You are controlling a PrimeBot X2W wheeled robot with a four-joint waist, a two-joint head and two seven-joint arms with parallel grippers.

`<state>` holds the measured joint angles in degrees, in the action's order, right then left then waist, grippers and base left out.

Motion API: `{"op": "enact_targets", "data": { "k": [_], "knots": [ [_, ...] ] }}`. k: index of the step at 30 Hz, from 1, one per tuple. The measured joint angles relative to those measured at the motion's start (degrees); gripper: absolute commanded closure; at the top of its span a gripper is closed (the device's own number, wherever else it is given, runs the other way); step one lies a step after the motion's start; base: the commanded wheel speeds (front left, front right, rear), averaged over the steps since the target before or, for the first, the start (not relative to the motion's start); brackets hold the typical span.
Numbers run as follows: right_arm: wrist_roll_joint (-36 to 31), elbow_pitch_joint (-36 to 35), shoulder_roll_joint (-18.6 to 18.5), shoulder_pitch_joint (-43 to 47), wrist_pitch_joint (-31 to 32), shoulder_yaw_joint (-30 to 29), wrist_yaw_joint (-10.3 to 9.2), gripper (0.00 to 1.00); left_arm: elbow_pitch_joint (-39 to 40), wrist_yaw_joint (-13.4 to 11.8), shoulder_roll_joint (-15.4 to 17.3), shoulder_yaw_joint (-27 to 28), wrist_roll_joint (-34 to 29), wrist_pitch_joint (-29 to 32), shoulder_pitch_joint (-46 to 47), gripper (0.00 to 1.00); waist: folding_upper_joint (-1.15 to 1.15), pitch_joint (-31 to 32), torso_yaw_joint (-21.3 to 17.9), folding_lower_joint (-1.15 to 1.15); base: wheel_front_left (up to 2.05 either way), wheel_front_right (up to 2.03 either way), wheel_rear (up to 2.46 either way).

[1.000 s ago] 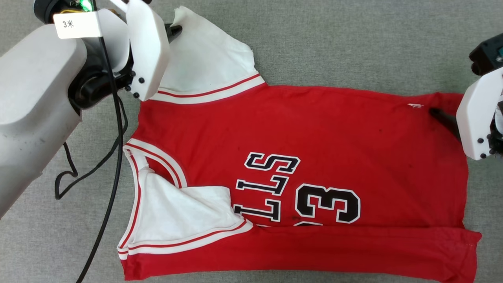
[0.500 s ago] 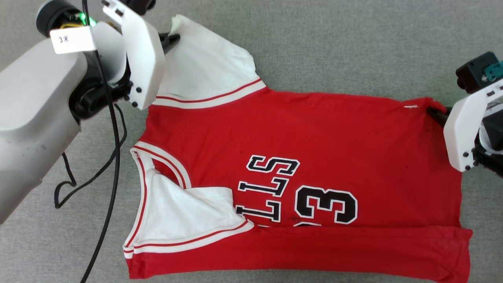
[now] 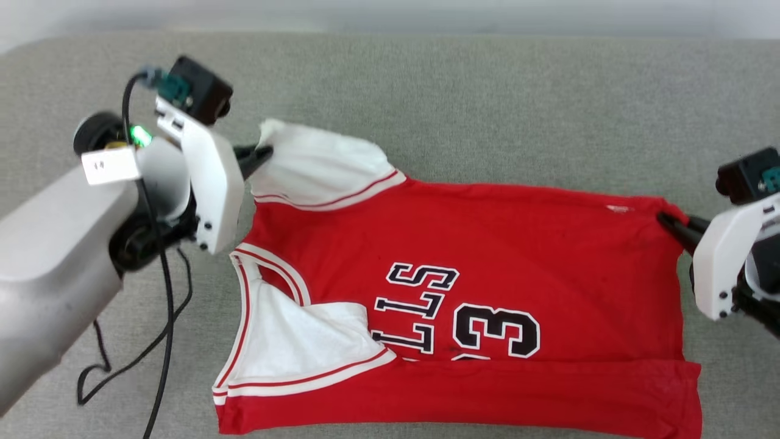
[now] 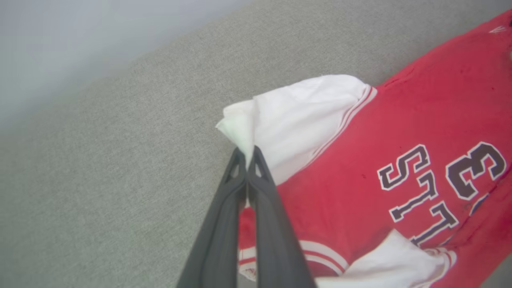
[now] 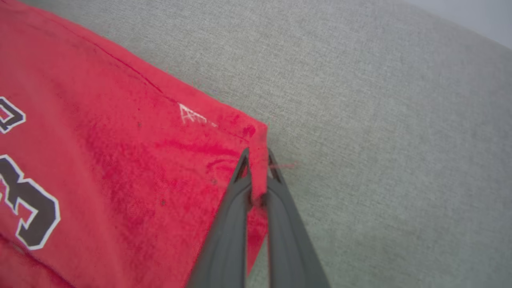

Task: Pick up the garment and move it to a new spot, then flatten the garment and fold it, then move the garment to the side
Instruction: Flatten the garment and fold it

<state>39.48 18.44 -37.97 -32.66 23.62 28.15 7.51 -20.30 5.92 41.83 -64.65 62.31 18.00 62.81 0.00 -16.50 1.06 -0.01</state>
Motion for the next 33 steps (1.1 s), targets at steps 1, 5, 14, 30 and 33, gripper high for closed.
{"op": "enact_targets", "data": {
  "k": [1,5,14,30,33],
  "knots": [
    [0.1,-0.22,-0.02,0.99,-0.29,-0.32,0.0,1.0,0.54,-0.41,0.64,-0.18,0.04,-0.22,-0.95,1.0,0.0,0.65,0.06,0.0,0.0,0.0,0.0],
    [0.48,-1.26,-0.05,4.85,-1.12,-1.46,0.0,1.0,2.87,-1.68,2.94,-0.48,1.05,-1.83,-5.3,1.0,0.0,3.05,0.18,0.0,0.0,0.0,0.0],
    [1.38,-4.81,-0.11,15.43,-1.48,-4.26,0.0,1.0,10.21,-6.02,7.6,-1.99,3.64,-5.39,-16.36,1.0,0.0,6.91,0.29,0.0,0.0,0.0,0.0],
    [1.36,-11.17,1.89,29.27,0.57,-9.98,0.0,1.0,12.73,-10.4,9.45,-4.02,8.92,-10.39,-30.2,1.0,0.0,7.73,-0.02,0.01,0.0,0.0,0.0],
    [1.29,-10.96,2.4,30.27,1.59,-10.03,0.0,1.0,11.21,-10.38,8.59,-4.26,9.37,-10.81,-31.05,1.0,0.0,7.16,-0.01,0.01,0.0,0.0,0.0]
  ]
}}
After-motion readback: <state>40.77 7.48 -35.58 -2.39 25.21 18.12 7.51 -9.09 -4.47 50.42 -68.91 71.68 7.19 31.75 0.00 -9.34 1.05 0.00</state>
